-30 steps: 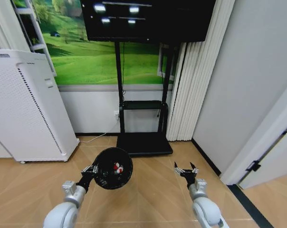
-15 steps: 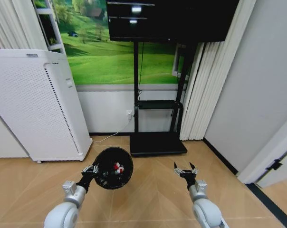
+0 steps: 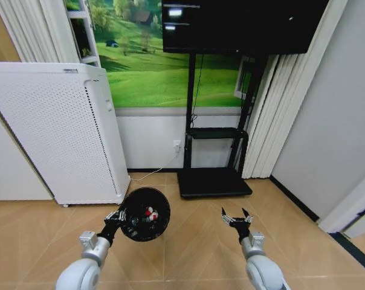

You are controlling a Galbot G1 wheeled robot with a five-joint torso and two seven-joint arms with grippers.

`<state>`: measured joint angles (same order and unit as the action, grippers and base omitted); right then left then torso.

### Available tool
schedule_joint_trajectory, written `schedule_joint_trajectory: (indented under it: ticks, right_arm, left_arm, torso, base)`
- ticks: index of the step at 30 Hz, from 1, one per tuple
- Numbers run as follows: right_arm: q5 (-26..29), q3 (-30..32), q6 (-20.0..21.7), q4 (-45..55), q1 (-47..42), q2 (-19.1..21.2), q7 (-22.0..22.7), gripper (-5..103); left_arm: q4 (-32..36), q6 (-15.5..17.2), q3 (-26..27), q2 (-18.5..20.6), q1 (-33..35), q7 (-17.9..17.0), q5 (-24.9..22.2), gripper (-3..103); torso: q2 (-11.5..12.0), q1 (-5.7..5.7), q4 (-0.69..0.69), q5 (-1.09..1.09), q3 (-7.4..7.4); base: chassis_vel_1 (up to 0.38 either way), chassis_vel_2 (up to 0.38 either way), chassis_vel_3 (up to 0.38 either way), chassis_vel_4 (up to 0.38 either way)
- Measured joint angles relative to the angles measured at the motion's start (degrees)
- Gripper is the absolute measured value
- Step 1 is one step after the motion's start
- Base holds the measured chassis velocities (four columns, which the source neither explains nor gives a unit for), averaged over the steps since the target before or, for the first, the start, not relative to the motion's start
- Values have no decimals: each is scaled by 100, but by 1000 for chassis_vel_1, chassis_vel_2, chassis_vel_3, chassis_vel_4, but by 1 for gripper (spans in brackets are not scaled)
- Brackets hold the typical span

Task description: Pick up the trash bin and place the garbage on the floor into it.

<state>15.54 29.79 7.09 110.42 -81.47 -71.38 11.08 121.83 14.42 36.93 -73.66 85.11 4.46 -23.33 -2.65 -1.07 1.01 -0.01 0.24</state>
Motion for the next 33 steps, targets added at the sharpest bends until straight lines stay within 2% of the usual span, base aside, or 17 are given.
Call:
schedule_joint_trajectory:
  ticks: [15,19,22,33]
  right_arm:
    - [-51,19,-15,33,-74,-5,-19,100]
    - [-109,18,-283,-31,-73,-33,-72,100]
    - [-103,16,-304,-35,-74,-35,-83,100]
    - [-4,15,-228,7,-93,-1,-112,100]
  left_arm:
    - [23,-7,6,-30,22,9,-13,4]
    - [23,-10,8,-38,25,8,-8,4]
    - [22,-14,2,-51,27,7,-1,4]
    - [0,-21,-7,-71,34,10,8,4]
  torso:
    - [0,0,1,1,0]
    - [0,0,-2,0,0]
    - [0,0,-1,0,0]
    - [0,0,1,1,0]
  base:
    - [50,48,-49,-43]
    - [94,92,-84,-78]
    - [51,69,-37,-45]
    - [0,0,0,0]
